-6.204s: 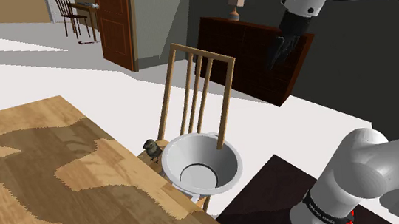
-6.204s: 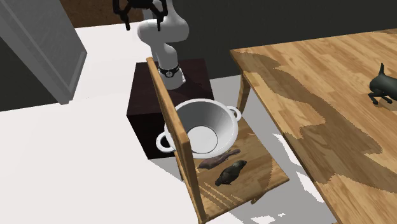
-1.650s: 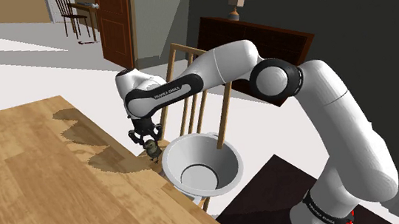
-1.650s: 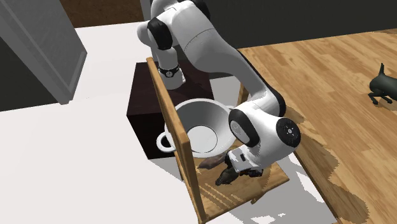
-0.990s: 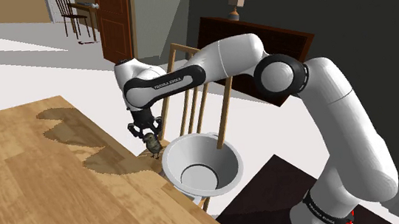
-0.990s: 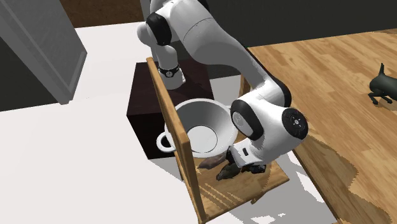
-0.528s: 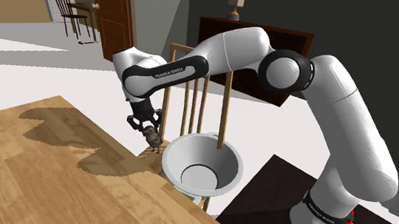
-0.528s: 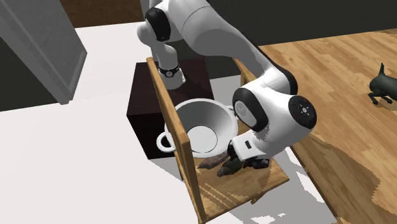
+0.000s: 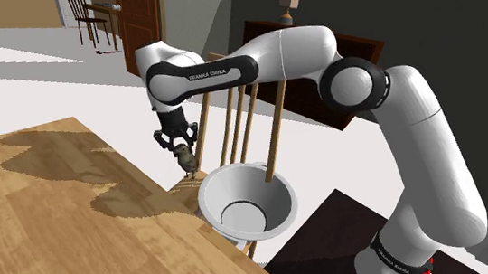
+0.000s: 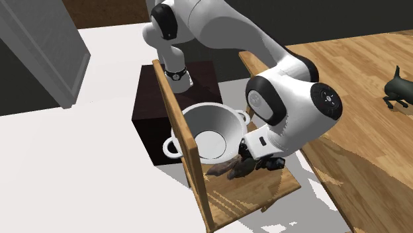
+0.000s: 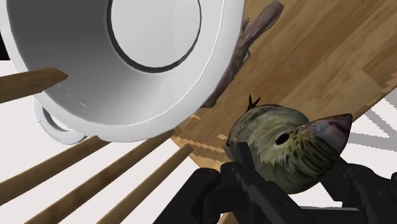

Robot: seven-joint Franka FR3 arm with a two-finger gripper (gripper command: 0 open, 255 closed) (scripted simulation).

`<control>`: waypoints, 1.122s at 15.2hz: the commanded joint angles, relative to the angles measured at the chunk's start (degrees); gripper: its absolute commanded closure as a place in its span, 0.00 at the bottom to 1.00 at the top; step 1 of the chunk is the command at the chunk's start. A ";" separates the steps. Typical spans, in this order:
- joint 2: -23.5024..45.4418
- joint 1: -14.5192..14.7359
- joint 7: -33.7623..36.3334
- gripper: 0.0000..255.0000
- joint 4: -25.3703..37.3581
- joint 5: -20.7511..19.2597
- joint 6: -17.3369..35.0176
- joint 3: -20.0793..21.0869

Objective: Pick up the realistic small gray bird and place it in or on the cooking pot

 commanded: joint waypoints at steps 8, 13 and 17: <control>-1.06 0.57 -1.02 1.00 5.26 0.43 -6.13 0.20; -0.97 1.20 -1.60 1.00 9.37 0.49 -10.00 0.19; -4.70 0.18 -1.56 1.00 5.75 1.19 -10.13 0.70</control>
